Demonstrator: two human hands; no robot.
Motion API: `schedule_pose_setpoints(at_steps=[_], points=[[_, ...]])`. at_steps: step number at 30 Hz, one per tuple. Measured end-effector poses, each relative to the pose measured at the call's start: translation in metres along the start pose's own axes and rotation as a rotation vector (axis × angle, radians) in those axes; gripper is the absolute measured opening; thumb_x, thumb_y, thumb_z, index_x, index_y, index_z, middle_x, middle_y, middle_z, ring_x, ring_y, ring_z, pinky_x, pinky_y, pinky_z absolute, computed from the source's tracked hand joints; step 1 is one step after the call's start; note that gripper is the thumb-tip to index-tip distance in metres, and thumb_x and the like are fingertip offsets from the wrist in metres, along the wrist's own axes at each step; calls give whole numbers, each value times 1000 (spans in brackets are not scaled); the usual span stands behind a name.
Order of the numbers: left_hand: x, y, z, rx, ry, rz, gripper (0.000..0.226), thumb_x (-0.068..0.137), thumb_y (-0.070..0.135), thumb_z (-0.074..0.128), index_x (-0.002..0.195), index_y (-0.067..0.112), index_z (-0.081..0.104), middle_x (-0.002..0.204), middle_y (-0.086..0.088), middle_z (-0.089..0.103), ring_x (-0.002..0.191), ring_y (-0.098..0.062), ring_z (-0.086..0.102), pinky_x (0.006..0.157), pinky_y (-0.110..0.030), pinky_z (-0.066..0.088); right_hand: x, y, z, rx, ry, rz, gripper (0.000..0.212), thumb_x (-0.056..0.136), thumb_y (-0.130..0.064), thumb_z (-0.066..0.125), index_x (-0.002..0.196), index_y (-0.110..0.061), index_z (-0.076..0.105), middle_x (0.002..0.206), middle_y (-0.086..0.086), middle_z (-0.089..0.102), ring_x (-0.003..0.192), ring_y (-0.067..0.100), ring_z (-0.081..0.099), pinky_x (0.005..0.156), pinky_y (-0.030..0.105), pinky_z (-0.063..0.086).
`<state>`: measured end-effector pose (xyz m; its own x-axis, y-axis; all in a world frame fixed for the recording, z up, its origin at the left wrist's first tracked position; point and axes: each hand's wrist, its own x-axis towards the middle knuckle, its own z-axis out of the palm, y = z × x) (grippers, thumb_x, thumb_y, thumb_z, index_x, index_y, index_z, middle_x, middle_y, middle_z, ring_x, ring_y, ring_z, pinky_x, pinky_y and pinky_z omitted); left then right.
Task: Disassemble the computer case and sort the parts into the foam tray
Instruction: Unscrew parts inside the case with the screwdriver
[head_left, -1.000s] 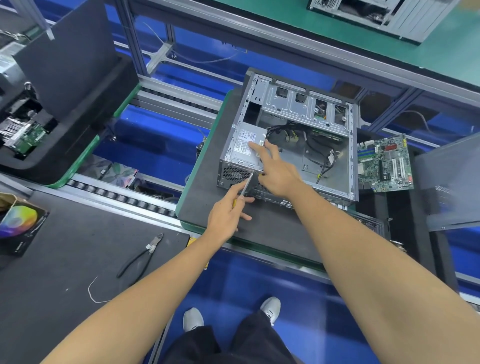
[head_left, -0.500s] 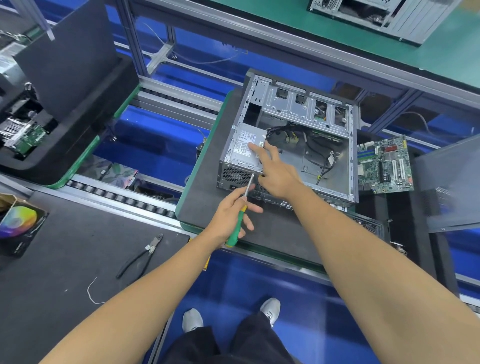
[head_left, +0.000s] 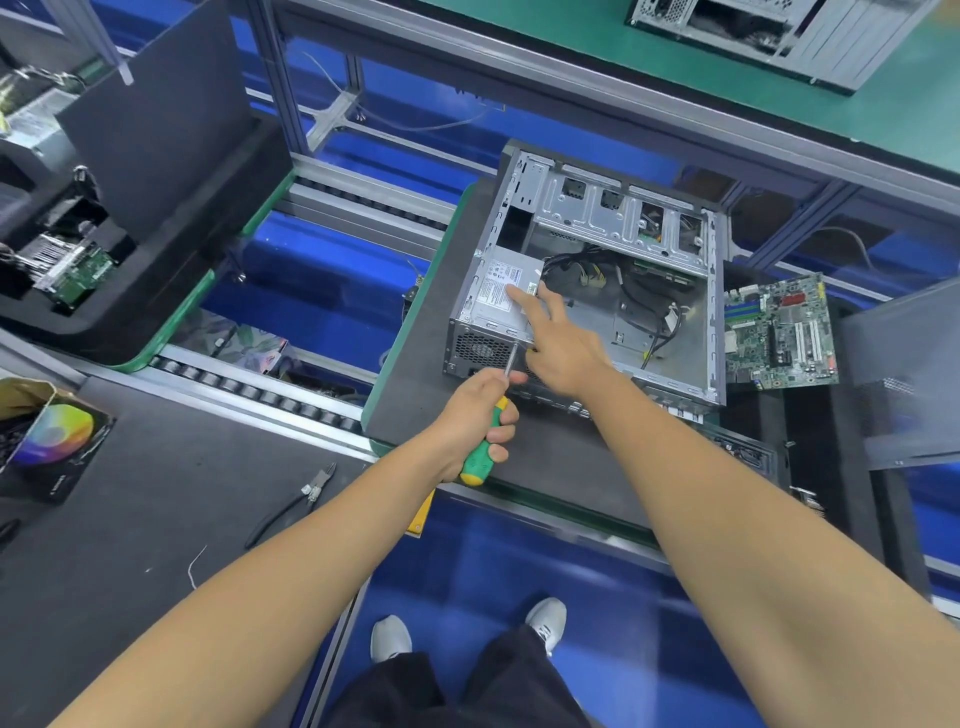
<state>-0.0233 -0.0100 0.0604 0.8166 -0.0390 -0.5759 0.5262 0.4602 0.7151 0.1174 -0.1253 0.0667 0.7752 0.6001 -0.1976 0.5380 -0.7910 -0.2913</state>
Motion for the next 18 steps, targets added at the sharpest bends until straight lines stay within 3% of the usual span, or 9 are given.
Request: schedule_pose_setpoints(at_steps=[6, 10, 13, 15, 18], points=[[0, -2, 13, 143, 139, 39, 26, 109, 20, 29, 123, 9, 48, 66, -4, 40, 43, -11, 30, 41, -18, 30, -1, -1, 1, -6, 1, -1, 92, 86, -9, 49, 155, -51, 5, 170, -1, 1, 92, 29, 65, 57, 33, 39], [3, -4, 18, 201, 197, 48, 16, 109, 30, 38, 109, 15, 35, 73, -6, 41, 43, -11, 34, 40, -21, 34, -2, -2, 1, -7, 11, -1, 92, 85, -9, 50, 154, -52, 5, 170, -2, 2, 91, 28, 65, 60, 34, 44], [2, 0, 11, 339, 172, 2, 43, 98, 17, 58, 123, 14, 23, 78, -9, 40, 49, -14, 38, 41, -24, 37, -2, -2, 0, 0, 15, -6, 93, 85, -8, 51, 153, -52, 6, 170, -1, 3, 93, 30, 65, 60, 34, 42], [0, 2, 4, 444, 147, -12, 56, 91, 9, 62, 128, 15, 21, 91, -13, 43, 51, -16, 42, 42, -24, 40, -2, -2, 0, 3, 18, 1, 93, 84, -9, 51, 153, -52, 7, 169, -1, 4, 93, 31, 66, 60, 34, 42], [-3, 7, -1, 657, 218, 127, 32, 90, 3, 58, 105, 19, 34, 115, -15, 35, 55, -23, 48, 42, -22, 46, -2, -2, 0, 4, 16, -1, 93, 83, -10, 52, 153, -52, 8, 169, -1, 5, 92, 31, 66, 59, 34, 41]])
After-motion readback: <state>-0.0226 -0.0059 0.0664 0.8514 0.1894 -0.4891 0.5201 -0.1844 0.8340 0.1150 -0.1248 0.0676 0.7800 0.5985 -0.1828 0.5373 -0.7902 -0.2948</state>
